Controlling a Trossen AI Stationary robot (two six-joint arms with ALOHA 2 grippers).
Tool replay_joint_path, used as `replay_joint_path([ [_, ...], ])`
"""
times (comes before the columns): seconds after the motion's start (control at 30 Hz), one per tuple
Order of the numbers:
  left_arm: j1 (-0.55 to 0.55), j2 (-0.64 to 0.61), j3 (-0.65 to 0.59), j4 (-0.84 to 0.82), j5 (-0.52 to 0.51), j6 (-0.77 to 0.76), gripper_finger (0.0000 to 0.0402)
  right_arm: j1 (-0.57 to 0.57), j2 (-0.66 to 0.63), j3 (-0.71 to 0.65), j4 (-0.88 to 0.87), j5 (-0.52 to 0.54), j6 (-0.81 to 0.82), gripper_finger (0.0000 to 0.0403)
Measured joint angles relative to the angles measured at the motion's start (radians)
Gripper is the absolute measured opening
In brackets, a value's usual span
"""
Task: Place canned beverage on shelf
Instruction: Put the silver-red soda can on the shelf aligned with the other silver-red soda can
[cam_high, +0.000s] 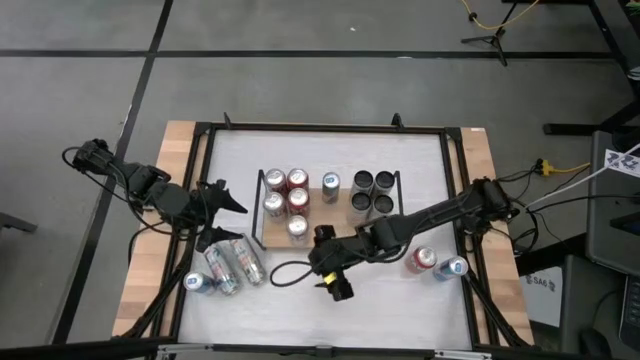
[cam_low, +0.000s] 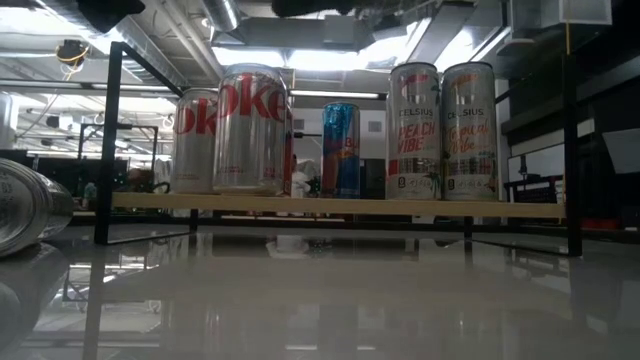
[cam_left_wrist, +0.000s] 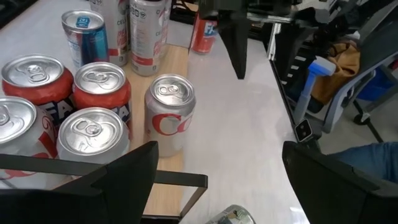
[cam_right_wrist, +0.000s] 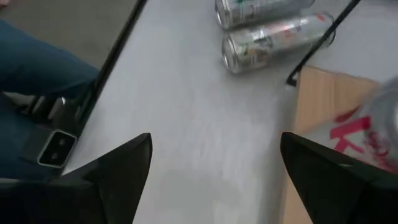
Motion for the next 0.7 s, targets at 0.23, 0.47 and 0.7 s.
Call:
replay_joint_path([
  [0.23, 0.000, 0.000, 0.000, 0.000, -0.006, 0.005, 0.0336, 0.001, 0.003, -0.048, 0.021, 0.190, 0.078, 0.0351],
  [0.47, 0.000, 0.000, 0.000, 0.000, -0.006, 0.005, 0.0336, 0.000, 0.003, -0.120, 0.032, 0.352, 0.128, 0.0351],
  [0.7, 0.000, 0.000, 0.000, 0.000, -0.006, 0.005, 0.0336, -0.021, 0.003, -0.190, 0.158, 0.365, 0.130, 0.0351],
])
